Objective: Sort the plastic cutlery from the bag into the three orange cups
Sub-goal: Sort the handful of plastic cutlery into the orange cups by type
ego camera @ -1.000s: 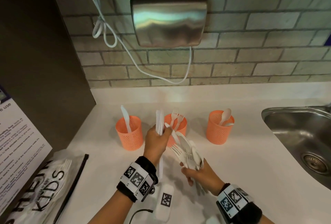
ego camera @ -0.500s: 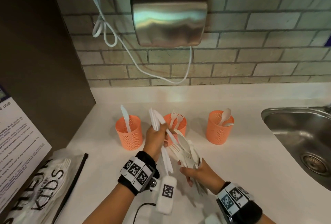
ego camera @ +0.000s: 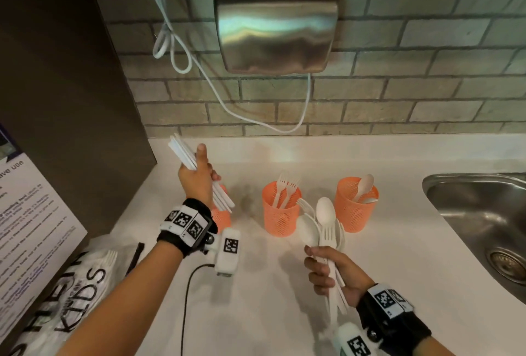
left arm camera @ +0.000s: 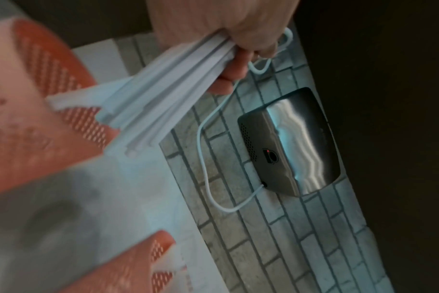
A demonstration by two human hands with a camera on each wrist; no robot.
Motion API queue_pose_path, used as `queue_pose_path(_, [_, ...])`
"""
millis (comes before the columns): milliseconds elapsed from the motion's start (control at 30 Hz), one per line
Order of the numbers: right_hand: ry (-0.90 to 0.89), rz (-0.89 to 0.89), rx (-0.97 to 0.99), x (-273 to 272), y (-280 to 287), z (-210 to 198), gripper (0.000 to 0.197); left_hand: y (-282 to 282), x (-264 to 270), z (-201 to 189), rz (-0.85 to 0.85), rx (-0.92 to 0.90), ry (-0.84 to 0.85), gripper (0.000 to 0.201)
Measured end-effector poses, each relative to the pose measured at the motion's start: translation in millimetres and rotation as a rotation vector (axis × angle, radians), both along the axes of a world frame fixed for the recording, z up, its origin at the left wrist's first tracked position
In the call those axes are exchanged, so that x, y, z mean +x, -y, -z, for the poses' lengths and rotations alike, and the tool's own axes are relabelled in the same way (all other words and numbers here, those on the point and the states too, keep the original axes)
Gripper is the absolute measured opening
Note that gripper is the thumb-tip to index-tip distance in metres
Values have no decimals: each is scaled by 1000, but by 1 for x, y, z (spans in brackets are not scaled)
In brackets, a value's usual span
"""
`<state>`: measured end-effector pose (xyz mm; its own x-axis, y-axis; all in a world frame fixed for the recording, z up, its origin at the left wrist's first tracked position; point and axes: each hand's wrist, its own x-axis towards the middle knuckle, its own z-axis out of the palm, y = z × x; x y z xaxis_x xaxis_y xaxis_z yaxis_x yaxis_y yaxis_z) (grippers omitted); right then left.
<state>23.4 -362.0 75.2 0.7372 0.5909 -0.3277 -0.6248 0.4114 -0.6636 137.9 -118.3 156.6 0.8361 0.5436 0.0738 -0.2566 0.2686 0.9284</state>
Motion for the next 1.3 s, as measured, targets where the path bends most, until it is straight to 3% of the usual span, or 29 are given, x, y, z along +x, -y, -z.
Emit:
queue_pose_path(133, [-13,-39,164,5,3,4,20,-17,17,-14,-79,127,120,31])
queue_pose_path(267, [-11,-16,185,8,2,4,20,-29,28,-11,-81,153,136,28])
queue_pose_path(467, [-17,4,152,10,3,5,22,-35,33,18,-22,277,19,31])
queue_pose_path(633, [-10,-17,183,13,3,7,17,-41,36,38,55,408,-61,15])
queue_pose_path(800, [-9,-36,199,13,0,8,16,-40,26,43,73,476,-90,26])
queue_pose_path(933, [10,-70,217,15,-6,8,13,-40,20,40,97,657,-124,40])
queue_pose_path(1067, [33,-92,222,15,-12,4,14,-29,3,29,112,756,80,41])
queue_pose_path(1167, [36,-107,229,14,-17,3,13,-10,-14,19,291,596,136,23])
queue_pose_path(1300, [37,-152,308,14,-23,6,14,23,-39,29,649,526,-6,23])
